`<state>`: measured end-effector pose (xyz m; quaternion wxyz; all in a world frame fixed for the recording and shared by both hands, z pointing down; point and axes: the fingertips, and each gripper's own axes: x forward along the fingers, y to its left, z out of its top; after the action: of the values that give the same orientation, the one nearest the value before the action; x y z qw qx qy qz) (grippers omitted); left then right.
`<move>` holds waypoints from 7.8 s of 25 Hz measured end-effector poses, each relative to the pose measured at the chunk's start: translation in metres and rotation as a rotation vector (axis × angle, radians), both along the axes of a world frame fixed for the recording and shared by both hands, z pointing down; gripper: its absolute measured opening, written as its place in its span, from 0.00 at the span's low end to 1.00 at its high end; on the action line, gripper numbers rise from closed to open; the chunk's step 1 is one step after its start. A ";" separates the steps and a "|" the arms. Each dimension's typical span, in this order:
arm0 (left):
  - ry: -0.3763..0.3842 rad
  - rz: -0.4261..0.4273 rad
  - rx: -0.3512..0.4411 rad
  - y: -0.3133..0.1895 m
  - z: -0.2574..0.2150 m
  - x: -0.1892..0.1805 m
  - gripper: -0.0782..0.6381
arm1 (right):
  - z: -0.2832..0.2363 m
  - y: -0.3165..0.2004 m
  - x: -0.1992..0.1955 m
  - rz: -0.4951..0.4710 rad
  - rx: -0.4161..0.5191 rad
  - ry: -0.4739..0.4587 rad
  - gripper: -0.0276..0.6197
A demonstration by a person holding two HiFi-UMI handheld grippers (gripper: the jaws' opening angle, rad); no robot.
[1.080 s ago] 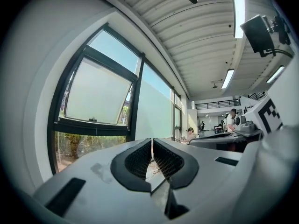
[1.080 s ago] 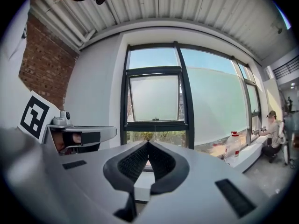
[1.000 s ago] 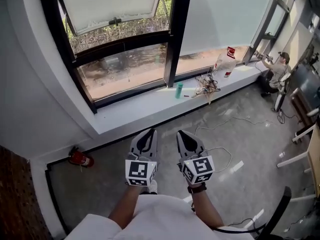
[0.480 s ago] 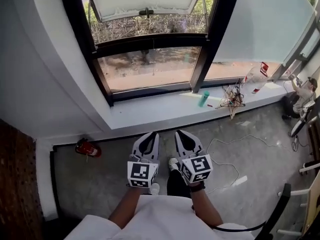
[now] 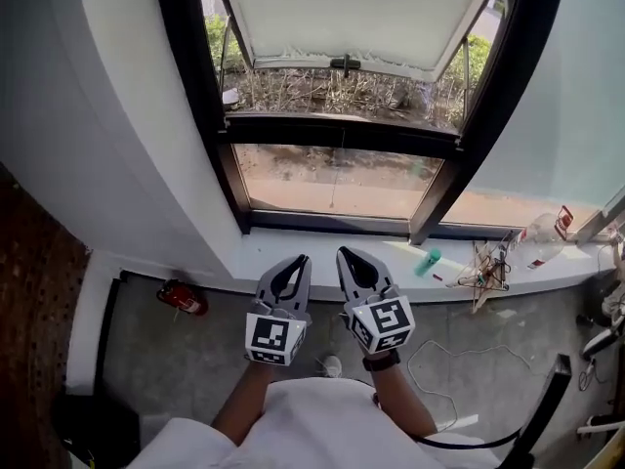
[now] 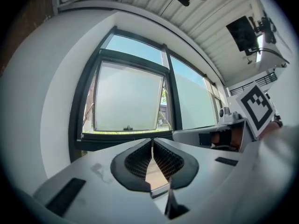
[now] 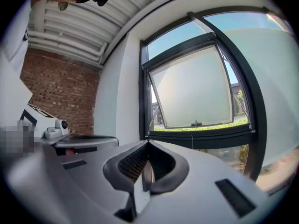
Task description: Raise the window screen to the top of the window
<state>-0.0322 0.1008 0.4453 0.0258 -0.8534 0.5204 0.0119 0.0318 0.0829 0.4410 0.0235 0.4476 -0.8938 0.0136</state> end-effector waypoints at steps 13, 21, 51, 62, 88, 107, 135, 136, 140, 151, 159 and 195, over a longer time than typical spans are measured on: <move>-0.001 -0.071 -0.105 -0.128 0.034 -0.006 0.13 | 0.049 -0.120 0.010 -0.019 -0.114 -0.039 0.03; 0.021 0.034 -0.023 -0.233 0.005 -0.008 0.13 | 0.026 -0.228 -0.002 0.045 -0.061 -0.023 0.03; -0.365 0.072 -0.081 -0.390 0.043 -0.014 0.15 | 0.079 -0.352 0.007 0.039 -0.195 -0.051 0.03; -1.017 0.225 -0.025 -0.435 0.091 0.019 0.58 | 0.103 -0.356 0.013 0.026 -0.258 -0.042 0.03; -1.206 0.067 0.033 -0.461 0.115 0.019 0.58 | 0.130 -0.356 0.066 0.095 -0.337 -0.084 0.03; -1.308 0.039 0.083 -0.466 0.102 0.014 0.40 | 0.194 -0.324 0.172 0.268 -0.458 -0.178 0.03; -1.308 -0.041 0.011 -0.472 0.094 0.013 0.27 | 0.345 -0.361 0.111 -0.004 -0.692 -0.251 0.43; -1.309 -0.042 0.007 -0.472 0.094 0.012 0.27 | 0.349 -0.366 0.104 -0.018 -0.693 -0.236 0.43; -1.315 -0.049 -0.007 -0.471 0.095 0.012 0.27 | 0.367 -0.391 0.073 -0.086 -0.699 -0.150 0.43; -1.338 -0.085 -0.048 -0.474 0.097 0.012 0.27 | 0.406 -0.461 0.010 -0.145 -0.724 -0.041 0.43; -1.351 -0.097 -0.043 -0.472 0.096 0.011 0.27 | 0.397 -0.438 -0.009 -0.182 -0.745 -0.090 0.42; -1.442 0.027 0.043 -0.464 0.103 0.011 0.21 | 0.417 -0.324 0.025 -0.110 -0.792 0.046 0.03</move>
<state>-0.0208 -0.3628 0.5481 0.3796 -0.6543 0.3631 -0.5440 0.0572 -0.2415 0.8579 0.2149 0.3558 -0.8413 0.3456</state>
